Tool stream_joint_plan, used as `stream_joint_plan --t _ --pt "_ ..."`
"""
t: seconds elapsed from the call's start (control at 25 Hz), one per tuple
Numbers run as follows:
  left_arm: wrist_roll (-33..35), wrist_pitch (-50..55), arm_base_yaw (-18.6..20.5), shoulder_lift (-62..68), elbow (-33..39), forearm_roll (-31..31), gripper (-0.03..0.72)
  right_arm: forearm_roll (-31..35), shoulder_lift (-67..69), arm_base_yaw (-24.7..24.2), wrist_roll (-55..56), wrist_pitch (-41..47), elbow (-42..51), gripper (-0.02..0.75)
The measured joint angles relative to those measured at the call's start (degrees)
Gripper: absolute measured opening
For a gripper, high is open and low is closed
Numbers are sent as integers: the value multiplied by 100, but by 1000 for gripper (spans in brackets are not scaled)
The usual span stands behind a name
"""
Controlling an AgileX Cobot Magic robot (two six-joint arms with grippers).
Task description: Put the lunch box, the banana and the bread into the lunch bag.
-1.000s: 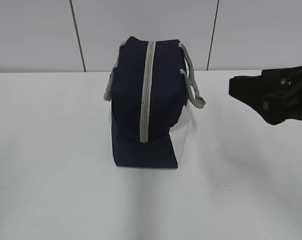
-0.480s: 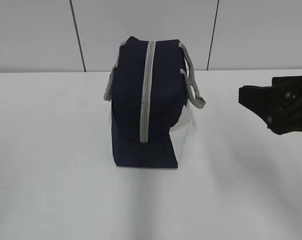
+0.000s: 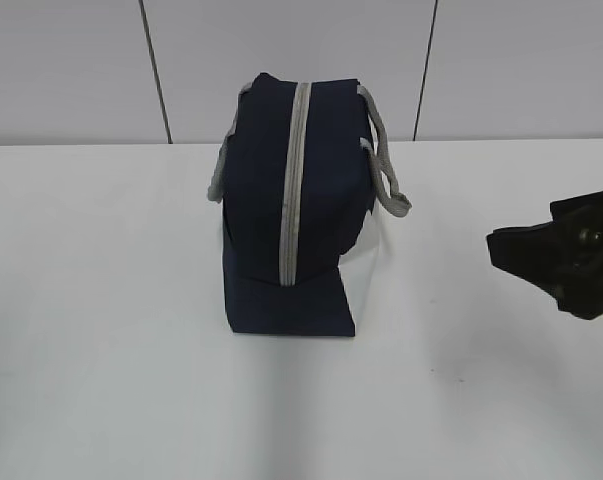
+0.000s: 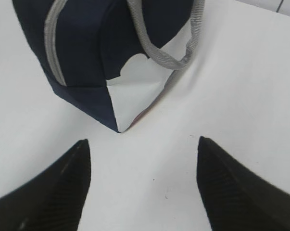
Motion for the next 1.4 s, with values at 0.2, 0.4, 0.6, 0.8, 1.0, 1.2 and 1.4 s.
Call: stream_joint_plan --t 0.2,0.4,0.6,0.8,1.0,1.2,1.4 --pt "0 0 0 0 0 -41 287 499 -432 0 -493 655 -55 510" --pt "0 0 0 0 0 -52 286 493 -921 0 -445 1667 -55 510" --pt "0 0 0 0 0 -65 272 -155 -1632 -24 276 2647 -55 510" --pt "0 0 0 0 0 -69 267 -632 -2573 -383 808 3600 -55 510" --pt "0 0 0 0 0 -75 266 -894 -3476 -766 1120 4027 -40 510" --pt "0 0 0 0 0 -80 251 -918 -4265 -1118 1327 4214 419 509" --pt "0 0 0 0 0 -86 244 -1085 -4743 -1157 1344 4426 595 509"
